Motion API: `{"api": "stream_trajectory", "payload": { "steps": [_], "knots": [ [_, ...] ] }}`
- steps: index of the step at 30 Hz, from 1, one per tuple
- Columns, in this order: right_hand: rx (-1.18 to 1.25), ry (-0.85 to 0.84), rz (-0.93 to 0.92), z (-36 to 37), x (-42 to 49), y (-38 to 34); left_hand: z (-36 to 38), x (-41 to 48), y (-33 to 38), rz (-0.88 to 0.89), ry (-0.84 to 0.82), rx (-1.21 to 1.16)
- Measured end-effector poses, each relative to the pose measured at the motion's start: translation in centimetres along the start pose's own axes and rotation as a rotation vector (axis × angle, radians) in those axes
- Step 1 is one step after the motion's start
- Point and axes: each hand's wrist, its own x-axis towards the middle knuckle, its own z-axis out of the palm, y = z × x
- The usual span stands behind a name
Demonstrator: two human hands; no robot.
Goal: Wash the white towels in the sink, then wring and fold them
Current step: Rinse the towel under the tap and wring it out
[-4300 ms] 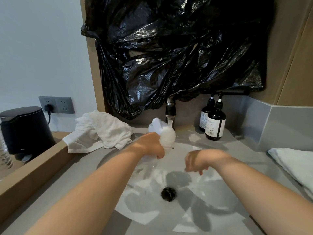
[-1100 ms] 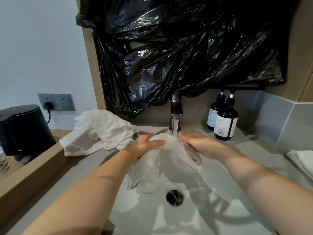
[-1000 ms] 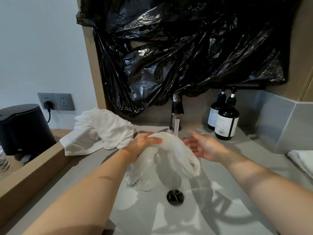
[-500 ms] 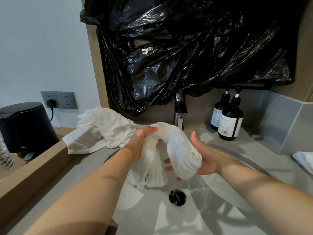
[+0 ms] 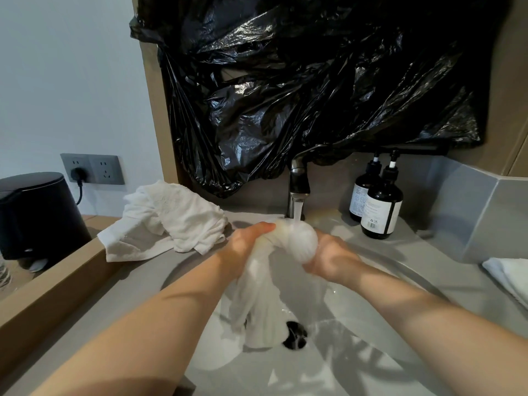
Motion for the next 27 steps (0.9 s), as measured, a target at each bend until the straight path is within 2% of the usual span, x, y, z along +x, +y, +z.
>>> {"api": "stream_trajectory", "payload": {
  "steps": [4, 10, 16, 19, 22, 25, 27],
  "knots": [
    [-0.184, 0.143, -0.104, -0.5, -0.1, 0.0, 0.1, 0.1, 0.0, -0.045, -0.047, -0.020],
    [-0.393, 0.229, -0.188, -0.7, -0.3, 0.7, 0.3, 0.1, 0.1, -0.182, -0.020, 0.048],
    [-0.393, 0.248, -0.196, 0.2, 0.1, 0.9, 0.0, 0.5, -0.6, -0.200, -0.030, 0.003],
    [-0.231, 0.231, -0.148, 0.8, 0.1, 0.6, 0.1, 0.6, -0.7, -0.127, -0.010, -0.056],
    [0.049, 0.151, -0.036, 1.3, 0.5, 0.3, -0.1, 0.7, -0.3, 0.001, 0.045, -0.104],
    [0.509, -0.067, 0.011, 2.0, 0.9, 0.7, -0.4, 0.5, -0.2, 0.050, 0.034, -0.151],
    [0.720, -0.226, 0.093, 2.0, 0.7, 0.9, -0.9, 0.5, -0.1, 0.073, 0.038, -0.180]
  ]
}}
